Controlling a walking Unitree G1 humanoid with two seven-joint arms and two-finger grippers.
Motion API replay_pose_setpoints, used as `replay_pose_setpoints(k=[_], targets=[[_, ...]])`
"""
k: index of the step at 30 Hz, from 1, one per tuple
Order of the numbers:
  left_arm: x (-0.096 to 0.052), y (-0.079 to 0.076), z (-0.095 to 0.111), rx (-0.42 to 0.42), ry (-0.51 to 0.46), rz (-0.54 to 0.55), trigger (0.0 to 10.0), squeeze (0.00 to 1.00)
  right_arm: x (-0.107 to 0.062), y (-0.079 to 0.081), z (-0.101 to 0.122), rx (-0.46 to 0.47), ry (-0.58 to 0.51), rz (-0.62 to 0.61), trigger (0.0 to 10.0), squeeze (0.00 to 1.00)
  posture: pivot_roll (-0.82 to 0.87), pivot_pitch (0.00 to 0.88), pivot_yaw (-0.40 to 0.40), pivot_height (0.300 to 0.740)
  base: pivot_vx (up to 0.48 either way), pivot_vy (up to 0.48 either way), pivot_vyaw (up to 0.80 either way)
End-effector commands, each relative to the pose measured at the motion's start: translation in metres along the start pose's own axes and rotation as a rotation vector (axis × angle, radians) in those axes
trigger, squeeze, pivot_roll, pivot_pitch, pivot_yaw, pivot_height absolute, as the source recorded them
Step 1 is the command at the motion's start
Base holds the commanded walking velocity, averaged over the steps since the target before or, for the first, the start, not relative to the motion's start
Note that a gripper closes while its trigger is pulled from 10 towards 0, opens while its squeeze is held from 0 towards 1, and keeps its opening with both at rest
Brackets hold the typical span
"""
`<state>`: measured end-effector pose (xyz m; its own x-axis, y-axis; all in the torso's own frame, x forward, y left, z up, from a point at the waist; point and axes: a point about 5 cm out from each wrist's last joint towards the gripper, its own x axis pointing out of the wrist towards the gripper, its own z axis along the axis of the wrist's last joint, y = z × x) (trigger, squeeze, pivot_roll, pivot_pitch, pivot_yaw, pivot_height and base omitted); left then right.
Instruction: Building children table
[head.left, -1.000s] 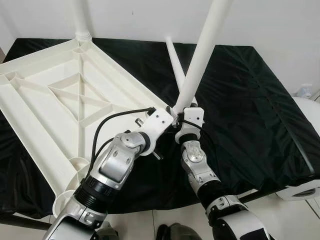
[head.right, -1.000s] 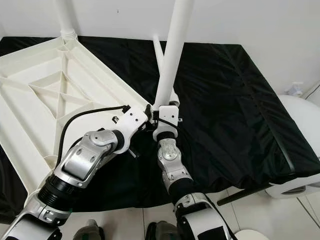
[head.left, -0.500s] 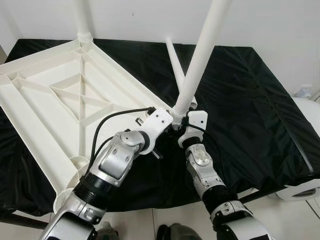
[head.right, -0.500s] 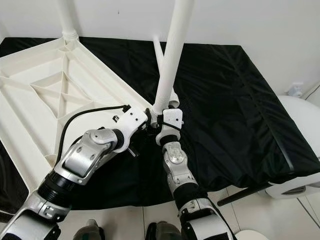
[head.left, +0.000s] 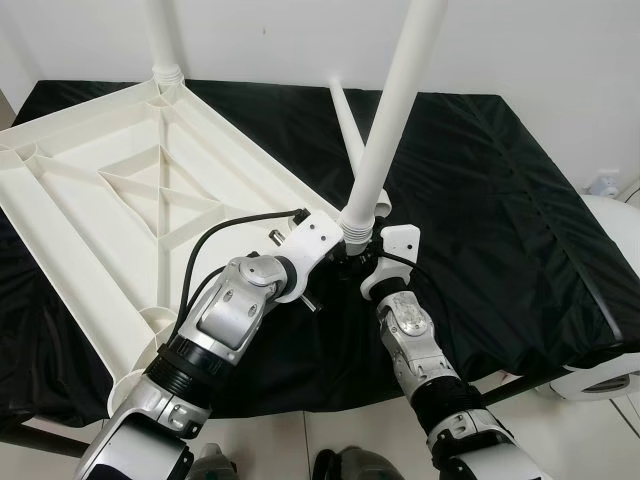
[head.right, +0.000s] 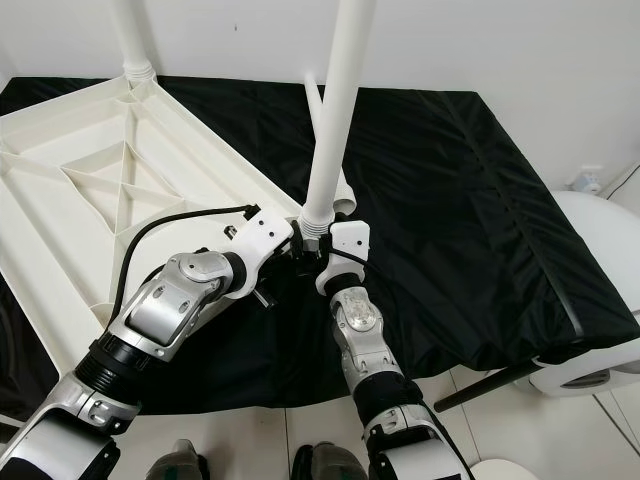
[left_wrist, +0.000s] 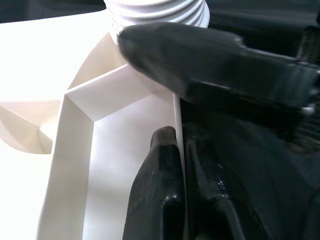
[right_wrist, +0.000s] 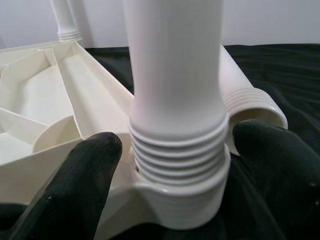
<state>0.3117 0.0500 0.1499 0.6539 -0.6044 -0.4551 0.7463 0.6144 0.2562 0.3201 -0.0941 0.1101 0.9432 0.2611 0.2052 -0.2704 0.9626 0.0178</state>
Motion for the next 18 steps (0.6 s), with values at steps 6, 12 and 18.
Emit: replay_pose_setpoints(k=[6,12,18], targets=[[-0.002,0.004,0.011,0.126,-0.062,-0.003,10.0,0.00,-0.004,-0.014,0.001,-0.003,0.013,-0.009,10.0,0.00,0.04,0.059,-0.063,0.740,0.000,0.000,0.00],[-0.003,0.001,0.006,0.143,-0.046,-0.037,10.0,0.95,-0.004,-0.016,0.003,-0.004,0.009,-0.015,10.0,0.00,0.03,0.059,-0.054,0.740,0.000,0.000,0.00],[-0.004,0.003,0.006,0.154,-0.047,-0.041,10.0,0.41,-0.005,-0.015,0.004,0.001,0.008,-0.008,10.0,0.00,0.04,0.059,-0.052,0.740,0.000,0.000,0.00]])
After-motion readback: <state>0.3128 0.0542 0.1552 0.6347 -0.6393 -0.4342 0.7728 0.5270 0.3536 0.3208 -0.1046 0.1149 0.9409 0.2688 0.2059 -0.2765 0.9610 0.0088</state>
